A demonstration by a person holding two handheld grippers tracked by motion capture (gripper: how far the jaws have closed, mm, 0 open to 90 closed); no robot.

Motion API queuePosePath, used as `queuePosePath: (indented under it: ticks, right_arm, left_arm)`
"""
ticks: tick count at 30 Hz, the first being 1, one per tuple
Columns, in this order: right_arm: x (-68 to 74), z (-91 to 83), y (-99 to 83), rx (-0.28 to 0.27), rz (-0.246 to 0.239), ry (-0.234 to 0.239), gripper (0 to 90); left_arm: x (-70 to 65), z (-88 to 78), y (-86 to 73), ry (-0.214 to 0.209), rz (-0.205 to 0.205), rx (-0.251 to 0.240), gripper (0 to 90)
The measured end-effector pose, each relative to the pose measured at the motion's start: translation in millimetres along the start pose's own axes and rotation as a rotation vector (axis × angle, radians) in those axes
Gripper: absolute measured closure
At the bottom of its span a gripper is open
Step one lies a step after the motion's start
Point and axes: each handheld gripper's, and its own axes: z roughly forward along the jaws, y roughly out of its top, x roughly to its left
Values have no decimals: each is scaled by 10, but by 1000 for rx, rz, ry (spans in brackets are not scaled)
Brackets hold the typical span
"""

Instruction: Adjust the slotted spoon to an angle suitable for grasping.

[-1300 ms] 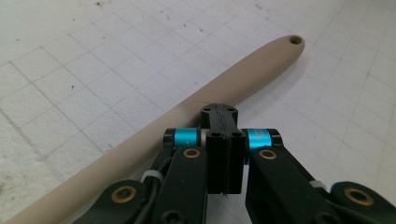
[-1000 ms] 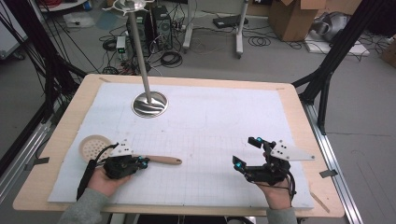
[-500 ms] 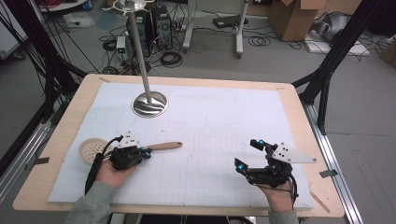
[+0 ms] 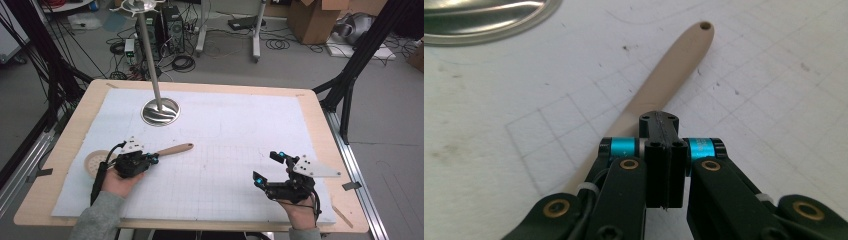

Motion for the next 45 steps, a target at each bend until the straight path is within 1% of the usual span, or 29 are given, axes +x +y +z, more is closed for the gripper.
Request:
queuePosePath:
  ticks: [2,4,6,7,9,11,13,15,19,20,25,27,29,30,31,34,37,39,40,43,45]
  right_arm:
    - [1,9,0,3,4,3,98]
    - [1,27,-8,6,-2,6,97]
    - [8,30,-10,11,2,6,98]
    - [12,35,-10,12,0,9,98]
    - [19,41,-10,14,-4,11,98]
    - [23,44,-8,13,-5,9,97]
    - [27,42,-10,17,0,13,98]
    - [20,42,-12,14,-6,11,97]
    - [20,34,-14,16,-4,10,97]
    - [21,31,-14,16,-5,11,98]
    - [20,15,-13,13,-9,11,97]
    - [17,8,-17,13,-5,12,98]
    - [22,4,-20,15,-1,11,97]
    - [24,2,-20,18,1,13,97]
    - [24,2,-20,19,0,13,97]
    - [20,8,-18,16,-6,15,98]
    - [15,26,-18,18,-4,18,98]
    - [15,44,-14,19,-3,22,98]
    - [11,57,-10,17,-10,23,98]
    - [25,84,6,19,-6,32,97]
    - [26,104,20,14,-16,35,98]
  left_arm:
    - [61,-113,35,22,-17,-22,900]
    - [123,-199,53,43,-28,-30,900]
    - [167,-242,53,60,-34,-21,899]
    - [187,-247,45,61,-37,-11,899]
    - [217,-229,19,73,-40,8,899]
    - [238,-202,1,87,-56,29,899]
    - [236,-183,-3,95,-46,34,900]
    - [230,-169,0,99,-54,32,900]
    - [208,-114,-12,113,-66,51,899]
    - [206,-108,-15,119,-61,48,899]
    - [203,-64,-21,173,-60,60,899]
    - [216,-44,-31,201,-74,81,899]
    - [216,-11,-49,218,-87,107,899]
    - [215,-16,-54,220,-86,106,899]
    - [212,-22,-54,220,-93,109,899]
    - [202,-63,-48,244,-111,135,899]
    - [171,-105,-71,263,-125,144,899]
    - [152,-141,-93,263,-131,146,900]
    - [143,-161,-106,263,-129,149,899]
    - [110,-224,-149,263,-144,150,899]
    - [88,-266,-171,262,-146,158,899]
